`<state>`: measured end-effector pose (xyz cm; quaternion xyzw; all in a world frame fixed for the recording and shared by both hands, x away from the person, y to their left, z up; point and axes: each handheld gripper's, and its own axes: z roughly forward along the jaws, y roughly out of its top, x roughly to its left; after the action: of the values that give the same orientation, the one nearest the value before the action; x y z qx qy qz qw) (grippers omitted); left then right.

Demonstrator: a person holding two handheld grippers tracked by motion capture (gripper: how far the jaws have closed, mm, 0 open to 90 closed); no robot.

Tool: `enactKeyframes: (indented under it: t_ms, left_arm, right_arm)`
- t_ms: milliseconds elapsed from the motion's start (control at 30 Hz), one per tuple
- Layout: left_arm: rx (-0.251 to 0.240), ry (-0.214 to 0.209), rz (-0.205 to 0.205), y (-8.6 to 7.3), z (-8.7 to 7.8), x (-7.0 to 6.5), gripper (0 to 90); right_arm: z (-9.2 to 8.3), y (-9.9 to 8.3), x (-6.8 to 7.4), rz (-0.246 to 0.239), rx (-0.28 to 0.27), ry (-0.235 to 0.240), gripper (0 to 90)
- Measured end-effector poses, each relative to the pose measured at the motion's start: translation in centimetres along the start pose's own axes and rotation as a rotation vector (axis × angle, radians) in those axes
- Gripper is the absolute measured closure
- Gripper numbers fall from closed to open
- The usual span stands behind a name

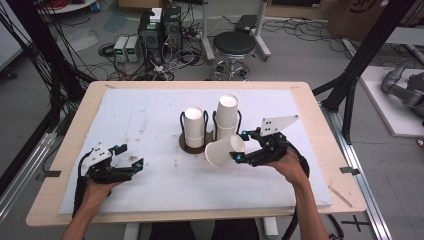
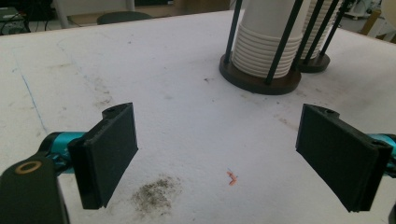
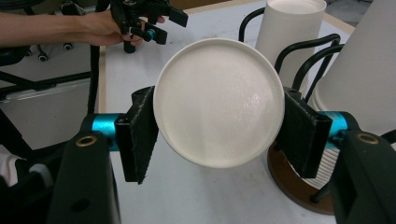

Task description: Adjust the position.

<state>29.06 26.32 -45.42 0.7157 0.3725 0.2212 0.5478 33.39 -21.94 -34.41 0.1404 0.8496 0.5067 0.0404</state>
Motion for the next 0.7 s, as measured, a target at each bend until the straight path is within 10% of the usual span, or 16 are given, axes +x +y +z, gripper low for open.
enactKeyframes:
  t_ms: [267,700]
  left_arm:
    - [-0.039,-0.028,0.014,1.2,-0.7,-0.2,12.2]
    - [-0.062,-0.316,0.038,6.2,-0.6,-0.2,11.6]
  right_arm:
    - [0.2,0.0,-0.2,-0.002,-0.008,0.022,35.8]
    - [0.1,0.1,-0.4,-0.005,-0.034,0.052,35.8]
